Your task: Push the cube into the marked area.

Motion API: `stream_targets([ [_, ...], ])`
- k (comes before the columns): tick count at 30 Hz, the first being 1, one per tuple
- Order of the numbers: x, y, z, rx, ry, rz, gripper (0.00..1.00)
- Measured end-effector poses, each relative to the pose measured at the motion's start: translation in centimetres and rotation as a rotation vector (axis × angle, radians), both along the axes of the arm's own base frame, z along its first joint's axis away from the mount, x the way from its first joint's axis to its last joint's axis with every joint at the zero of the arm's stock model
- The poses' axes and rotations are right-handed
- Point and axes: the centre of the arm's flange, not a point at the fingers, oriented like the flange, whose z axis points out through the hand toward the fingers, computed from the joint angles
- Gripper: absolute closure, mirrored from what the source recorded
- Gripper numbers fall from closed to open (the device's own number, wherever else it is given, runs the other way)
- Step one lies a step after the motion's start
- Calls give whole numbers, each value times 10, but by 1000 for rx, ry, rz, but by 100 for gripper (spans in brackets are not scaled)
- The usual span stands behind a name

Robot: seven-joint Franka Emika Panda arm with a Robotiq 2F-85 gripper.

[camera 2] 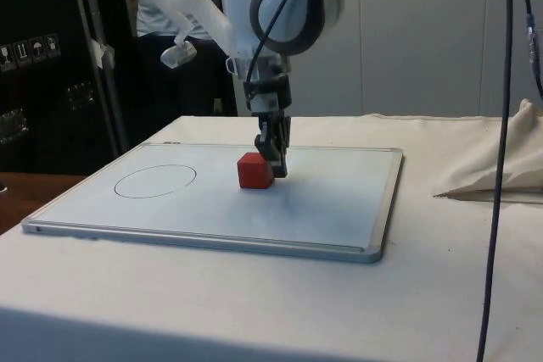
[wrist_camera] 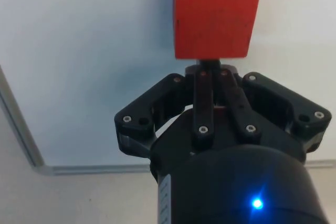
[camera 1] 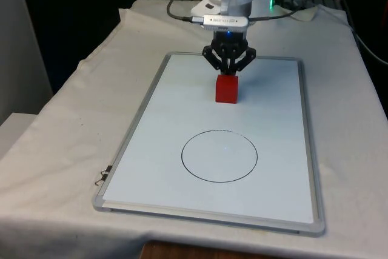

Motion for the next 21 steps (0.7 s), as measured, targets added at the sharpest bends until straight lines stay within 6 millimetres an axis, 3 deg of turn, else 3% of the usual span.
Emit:
stream_targets([
  [6,2,0,-7,-4,-29,0,100],
  [21,21,-6,14,-10,-89,16,100],
])
